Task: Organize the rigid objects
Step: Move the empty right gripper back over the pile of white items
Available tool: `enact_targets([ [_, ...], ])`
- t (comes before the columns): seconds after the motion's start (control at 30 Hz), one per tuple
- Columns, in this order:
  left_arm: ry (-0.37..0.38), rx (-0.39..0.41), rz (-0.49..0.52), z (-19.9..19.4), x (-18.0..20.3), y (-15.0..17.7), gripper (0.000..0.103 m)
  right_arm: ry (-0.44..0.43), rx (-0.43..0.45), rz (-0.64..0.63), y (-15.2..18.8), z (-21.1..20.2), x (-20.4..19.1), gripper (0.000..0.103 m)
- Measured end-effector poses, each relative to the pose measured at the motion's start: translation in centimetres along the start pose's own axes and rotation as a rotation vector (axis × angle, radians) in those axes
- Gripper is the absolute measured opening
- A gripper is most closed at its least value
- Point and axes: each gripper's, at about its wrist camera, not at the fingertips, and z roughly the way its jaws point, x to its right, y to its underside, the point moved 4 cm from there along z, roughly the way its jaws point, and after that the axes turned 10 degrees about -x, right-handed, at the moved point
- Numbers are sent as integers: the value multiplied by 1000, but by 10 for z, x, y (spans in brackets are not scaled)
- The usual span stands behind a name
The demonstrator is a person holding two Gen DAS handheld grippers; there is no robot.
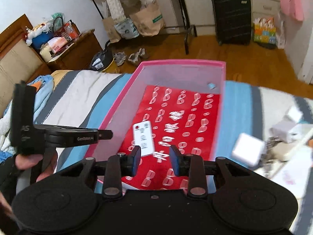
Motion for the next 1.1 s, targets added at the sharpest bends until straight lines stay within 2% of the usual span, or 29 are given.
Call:
enact_targets([
  [0.23,-29,1,17,-2,5,3,5,48,16,-7,5,-27,42,43],
  [0.4,-29,-10,0,-1,4,4,5,2,43,46,20,-35,75,50],
  [0.53,-39,-9,6,0,5,5,5,-58,45,188,44,-23,117,54],
  [0.63,-45,-9,9,0,6,6,5,-59,-22,313,63,2,148,55],
  [0.7,-45,-9,6,0,6,6,5,-86,-62,392,71,17,162,59],
  [0.77,-49,-8,4,0,6,6,5,-118,-105,478,76,32,172,64],
  [0.83,-55,-11,7,1,7,6,5,-138,-127,518,80,42,175,64],
  [0.97,-62,-19,5,4,7,7,5,-65,-125,471,79,41,172,65],
  [1.1,-63,-18,2,4,7,7,5,-20,-73,464,76,27,184,67],
])
